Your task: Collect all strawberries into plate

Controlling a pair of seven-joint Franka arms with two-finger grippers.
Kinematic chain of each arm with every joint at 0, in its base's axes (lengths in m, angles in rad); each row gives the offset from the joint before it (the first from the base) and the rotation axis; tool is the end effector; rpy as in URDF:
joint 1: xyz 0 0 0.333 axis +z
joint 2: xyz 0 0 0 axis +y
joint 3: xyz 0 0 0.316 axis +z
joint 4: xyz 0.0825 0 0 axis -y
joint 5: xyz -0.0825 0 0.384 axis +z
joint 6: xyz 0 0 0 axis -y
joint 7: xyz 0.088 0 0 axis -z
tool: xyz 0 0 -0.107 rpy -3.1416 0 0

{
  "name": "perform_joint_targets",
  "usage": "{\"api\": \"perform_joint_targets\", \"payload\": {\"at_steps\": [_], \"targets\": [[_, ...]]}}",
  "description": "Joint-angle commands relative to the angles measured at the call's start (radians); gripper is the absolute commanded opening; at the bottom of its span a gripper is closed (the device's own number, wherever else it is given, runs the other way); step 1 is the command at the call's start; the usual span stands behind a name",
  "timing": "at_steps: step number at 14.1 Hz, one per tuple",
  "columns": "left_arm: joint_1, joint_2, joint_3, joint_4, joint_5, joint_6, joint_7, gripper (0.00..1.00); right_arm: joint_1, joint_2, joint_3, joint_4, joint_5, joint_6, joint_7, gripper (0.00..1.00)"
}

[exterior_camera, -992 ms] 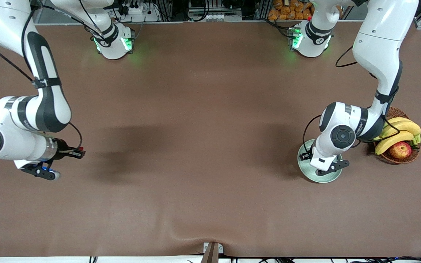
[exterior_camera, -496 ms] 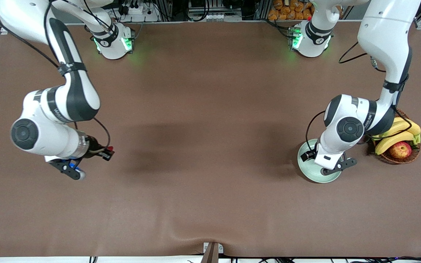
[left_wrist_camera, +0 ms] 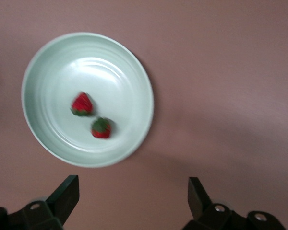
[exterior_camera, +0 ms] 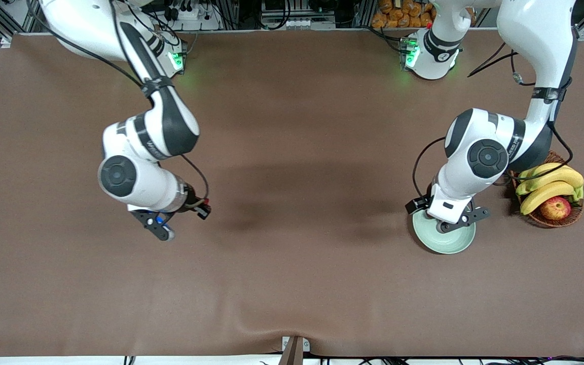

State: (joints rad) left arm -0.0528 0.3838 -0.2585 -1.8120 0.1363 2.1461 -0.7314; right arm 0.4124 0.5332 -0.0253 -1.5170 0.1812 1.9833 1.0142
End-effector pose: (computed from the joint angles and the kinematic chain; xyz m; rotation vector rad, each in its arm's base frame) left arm 0.6118 -0.1787 0.3333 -3.0594 -0.5569 0.0335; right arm 0.6351 0.2739 0.3475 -2.8742 1.0530 0.2266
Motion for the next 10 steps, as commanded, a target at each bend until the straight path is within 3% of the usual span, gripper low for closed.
{"api": "perform_joint_targets", "payload": {"at_steps": [1, 5, 10], "targets": [[-0.005, 0.0, -0.044, 0.075, -0.023, -0.086, -0.098, 1.0, 0.06, 0.073, -0.011, 0.046, 0.018, 0.064, 0.105, 0.05], [-0.021, 0.018, -0.102, 0.128, -0.023, -0.089, -0.265, 1.0, 0.16, 0.162, -0.011, 0.047, 0.017, 0.237, 0.25, 0.05], [-0.071, 0.069, -0.102, 0.186, -0.021, -0.087, -0.423, 1.0, 0.227, 0.188, -0.01, 0.049, 0.018, 0.259, 0.352, 0.05]]}}
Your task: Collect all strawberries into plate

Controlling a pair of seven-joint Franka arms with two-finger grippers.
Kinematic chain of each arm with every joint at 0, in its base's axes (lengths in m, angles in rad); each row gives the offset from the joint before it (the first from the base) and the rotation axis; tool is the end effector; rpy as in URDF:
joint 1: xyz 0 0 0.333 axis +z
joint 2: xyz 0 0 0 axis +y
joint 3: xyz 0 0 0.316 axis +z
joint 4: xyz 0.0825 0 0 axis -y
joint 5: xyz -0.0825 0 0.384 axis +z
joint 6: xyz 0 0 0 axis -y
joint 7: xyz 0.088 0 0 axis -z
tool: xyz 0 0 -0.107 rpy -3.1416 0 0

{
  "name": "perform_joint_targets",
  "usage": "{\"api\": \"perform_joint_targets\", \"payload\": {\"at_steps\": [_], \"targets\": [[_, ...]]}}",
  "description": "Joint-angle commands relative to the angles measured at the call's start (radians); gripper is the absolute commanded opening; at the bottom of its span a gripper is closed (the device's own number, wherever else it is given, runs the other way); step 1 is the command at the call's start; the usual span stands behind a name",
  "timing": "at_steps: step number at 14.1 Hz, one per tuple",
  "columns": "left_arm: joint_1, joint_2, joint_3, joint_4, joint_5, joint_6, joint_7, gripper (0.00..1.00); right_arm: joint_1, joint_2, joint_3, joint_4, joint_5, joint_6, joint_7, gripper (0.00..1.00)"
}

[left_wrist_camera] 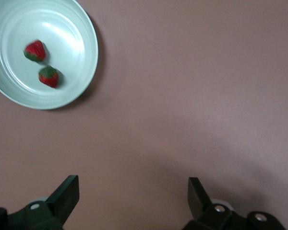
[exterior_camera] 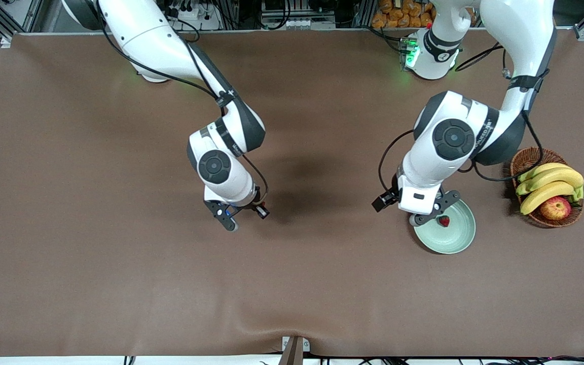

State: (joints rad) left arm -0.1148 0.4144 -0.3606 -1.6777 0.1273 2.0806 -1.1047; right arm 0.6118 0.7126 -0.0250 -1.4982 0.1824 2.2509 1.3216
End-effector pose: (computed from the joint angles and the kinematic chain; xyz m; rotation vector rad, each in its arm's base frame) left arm 0.6032 -0.2752 0.3762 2.9702 0.9142 -0.0151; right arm 0.5940 0.4047 0.2520 -2.7683 1.2369 0.1227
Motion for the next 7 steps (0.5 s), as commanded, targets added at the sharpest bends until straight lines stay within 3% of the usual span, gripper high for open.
{"api": "perform_joint_targets", "payload": {"at_steps": [1, 7], "targets": [[-0.02, 0.041, 0.0, 0.052, -0.012, -0.022, -0.075, 1.0, 0.052, 0.019, -0.01, 0.03, 0.015, -0.002, 0.069, 0.05], [-0.042, 0.066, 0.0, 0.059, -0.014, -0.013, -0.159, 1.0, 0.134, 0.1, 0.0, 0.035, 0.015, 0.101, 0.18, 0.07]]}}
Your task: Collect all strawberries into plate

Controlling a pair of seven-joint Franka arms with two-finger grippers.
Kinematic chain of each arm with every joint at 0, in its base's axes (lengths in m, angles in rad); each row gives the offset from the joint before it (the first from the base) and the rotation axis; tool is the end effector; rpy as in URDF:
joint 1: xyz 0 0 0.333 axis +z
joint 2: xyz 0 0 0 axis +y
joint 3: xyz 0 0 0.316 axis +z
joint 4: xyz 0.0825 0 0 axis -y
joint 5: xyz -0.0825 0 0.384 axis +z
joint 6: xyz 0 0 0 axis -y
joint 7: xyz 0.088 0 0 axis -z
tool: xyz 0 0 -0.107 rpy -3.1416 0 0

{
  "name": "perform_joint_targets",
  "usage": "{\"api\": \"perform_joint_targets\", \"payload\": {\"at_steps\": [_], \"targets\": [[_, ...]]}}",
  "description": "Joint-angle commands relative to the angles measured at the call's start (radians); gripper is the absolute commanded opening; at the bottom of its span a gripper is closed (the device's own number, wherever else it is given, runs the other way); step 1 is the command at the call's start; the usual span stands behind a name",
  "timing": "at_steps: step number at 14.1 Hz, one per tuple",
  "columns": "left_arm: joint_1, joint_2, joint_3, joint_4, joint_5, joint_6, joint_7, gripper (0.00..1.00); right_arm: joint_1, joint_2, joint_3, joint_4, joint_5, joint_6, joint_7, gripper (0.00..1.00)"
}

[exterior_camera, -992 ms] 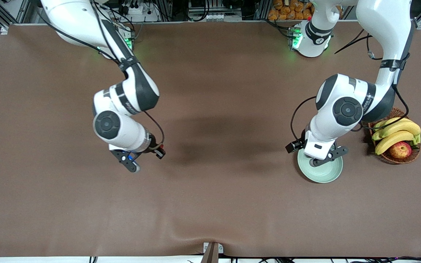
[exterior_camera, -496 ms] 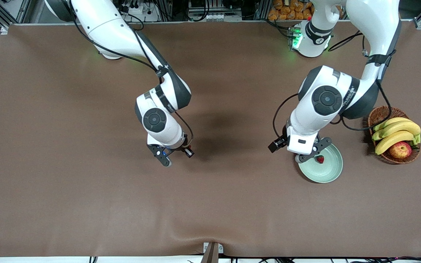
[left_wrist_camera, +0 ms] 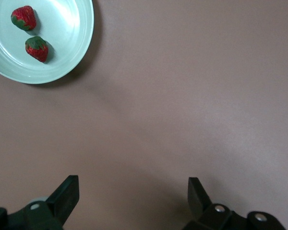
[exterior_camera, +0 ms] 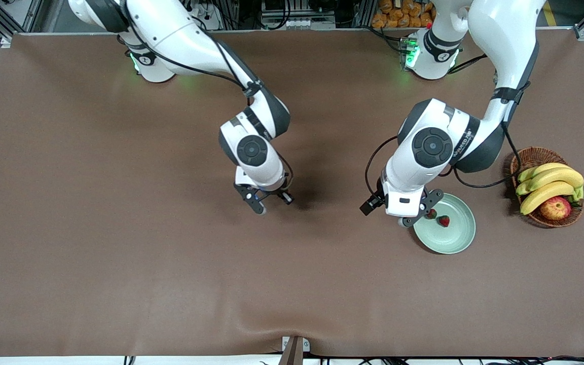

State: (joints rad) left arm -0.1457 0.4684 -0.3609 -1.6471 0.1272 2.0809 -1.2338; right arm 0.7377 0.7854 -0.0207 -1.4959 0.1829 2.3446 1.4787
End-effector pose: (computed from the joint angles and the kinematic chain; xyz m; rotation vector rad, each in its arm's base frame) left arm 0.6031 -0.2954 0.3560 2.9223 1.0671 -0.0611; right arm 0.5403 0.4781 0.2092 -2.7400 1.2882 0.1184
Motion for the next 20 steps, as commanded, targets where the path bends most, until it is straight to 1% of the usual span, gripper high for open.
{"api": "perform_joint_targets", "payload": {"at_steps": [1, 2, 3, 4, 5, 6, 7, 9, 11, 13, 15, 17, 20], "targets": [[-0.011, 0.015, 0.0, 0.029, -0.014, -0.012, -0.038, 1.0, 0.012, 0.034, -0.004, 0.033, 0.013, 0.007, 0.023, 0.1], [-0.012, 0.019, 0.0, 0.029, -0.014, -0.01, -0.044, 1.0, 0.012, 0.037, -0.004, 0.033, 0.015, 0.007, 0.023, 0.19], [-0.012, 0.021, 0.0, 0.029, -0.014, -0.01, -0.05, 1.0, 0.012, 0.041, -0.004, 0.033, 0.013, 0.007, 0.021, 0.22], [-0.014, 0.022, 0.0, 0.029, -0.012, -0.01, -0.056, 1.0, 0.014, 0.041, -0.004, 0.033, 0.013, 0.007, 0.02, 0.32], [-0.02, 0.022, 0.0, 0.029, -0.014, -0.009, -0.061, 1.0, 0.011, 0.04, -0.004, 0.04, 0.015, -0.001, 0.017, 0.54], [-0.025, 0.024, 0.0, 0.029, -0.014, -0.009, -0.067, 1.0, 0.009, 0.04, -0.002, 0.058, 0.018, -0.007, 0.018, 0.93], [-0.025, 0.027, 0.0, 0.03, -0.014, -0.009, -0.076, 1.0, 0.008, 0.038, -0.004, 0.074, 0.015, -0.033, 0.017, 1.0], [-0.037, 0.036, 0.0, 0.041, -0.014, -0.007, -0.099, 1.0, -0.007, 0.032, -0.004, 0.118, 0.017, -0.105, 0.012, 1.0], [-0.049, 0.058, 0.0, 0.059, -0.012, -0.007, -0.13, 1.0, -0.018, 0.022, -0.005, 0.144, 0.017, -0.145, 0.009, 1.0], [-0.072, 0.073, 0.0, 0.073, -0.014, -0.007, -0.145, 1.0, -0.052, 0.009, -0.004, 0.175, 0.015, -0.207, 0.002, 1.0], [-0.094, 0.093, 0.0, 0.09, -0.014, -0.007, -0.168, 1.0, -0.093, 0.002, -0.002, 0.186, 0.017, -0.225, -0.026, 1.0], [-0.117, 0.139, 0.0, 0.134, -0.014, -0.005, -0.187, 1.0, -0.144, -0.009, 0.001, 0.189, 0.017, -0.261, -0.098, 1.0], [-0.162, 0.216, 0.0, 0.2, -0.012, 0.017, -0.225, 1.0, -0.213, -0.011, -0.001, 0.25, 0.012, -0.364, -0.181, 1.0]]}}
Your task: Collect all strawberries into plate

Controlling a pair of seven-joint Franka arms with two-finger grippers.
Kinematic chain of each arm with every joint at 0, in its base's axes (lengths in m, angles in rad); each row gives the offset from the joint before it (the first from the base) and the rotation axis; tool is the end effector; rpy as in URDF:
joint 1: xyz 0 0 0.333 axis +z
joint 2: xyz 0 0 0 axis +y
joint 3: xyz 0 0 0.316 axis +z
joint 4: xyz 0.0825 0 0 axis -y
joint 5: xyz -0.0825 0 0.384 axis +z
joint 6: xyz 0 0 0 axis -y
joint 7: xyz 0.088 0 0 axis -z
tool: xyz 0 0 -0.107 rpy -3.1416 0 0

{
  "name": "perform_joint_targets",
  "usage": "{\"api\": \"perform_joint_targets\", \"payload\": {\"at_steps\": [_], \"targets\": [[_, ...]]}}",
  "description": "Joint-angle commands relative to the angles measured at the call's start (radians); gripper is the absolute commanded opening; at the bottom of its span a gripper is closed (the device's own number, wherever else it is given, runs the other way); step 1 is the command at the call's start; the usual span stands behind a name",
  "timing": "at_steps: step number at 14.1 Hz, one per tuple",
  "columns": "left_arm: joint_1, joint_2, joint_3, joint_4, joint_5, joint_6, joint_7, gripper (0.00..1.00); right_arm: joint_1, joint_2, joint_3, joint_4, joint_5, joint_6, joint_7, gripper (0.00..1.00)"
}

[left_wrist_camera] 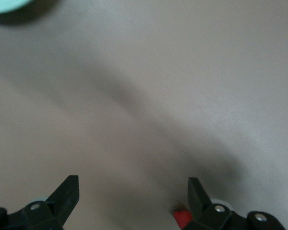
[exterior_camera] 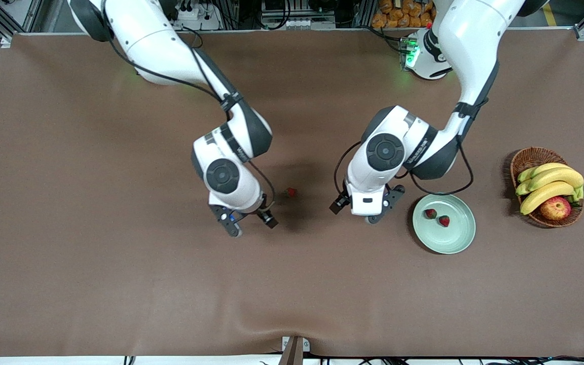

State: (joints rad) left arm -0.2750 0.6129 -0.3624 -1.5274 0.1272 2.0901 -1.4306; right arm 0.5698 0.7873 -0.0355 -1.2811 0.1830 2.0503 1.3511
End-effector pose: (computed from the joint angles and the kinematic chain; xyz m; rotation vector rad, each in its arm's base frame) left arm 0.5893 -0.3790 0.3164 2.8597 1.1907 -0.1350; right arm 0.6331 0.3936 0.2790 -2.7693 1.3250 0.1853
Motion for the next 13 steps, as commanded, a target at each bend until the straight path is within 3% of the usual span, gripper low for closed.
{"api": "perform_joint_targets", "payload": {"at_steps": [1, 8, 13], "targets": [[-0.056, 0.09, 0.003, 0.082, -0.012, 0.042, -0.043, 1.0, -0.072, -0.014, 0.012, 0.045, 0.01, -0.103, -0.087, 1.0], [-0.226, 0.217, 0.055, 0.162, -0.008, 0.237, -0.266, 1.0, -0.249, -0.114, 0.016, 0.057, 0.01, -0.266, -0.347, 1.0], [-0.372, 0.261, 0.181, 0.164, -0.008, 0.304, -0.515, 1.0, -0.366, -0.18, 0.016, 0.057, 0.01, -0.363, -0.527, 1.0]]}}
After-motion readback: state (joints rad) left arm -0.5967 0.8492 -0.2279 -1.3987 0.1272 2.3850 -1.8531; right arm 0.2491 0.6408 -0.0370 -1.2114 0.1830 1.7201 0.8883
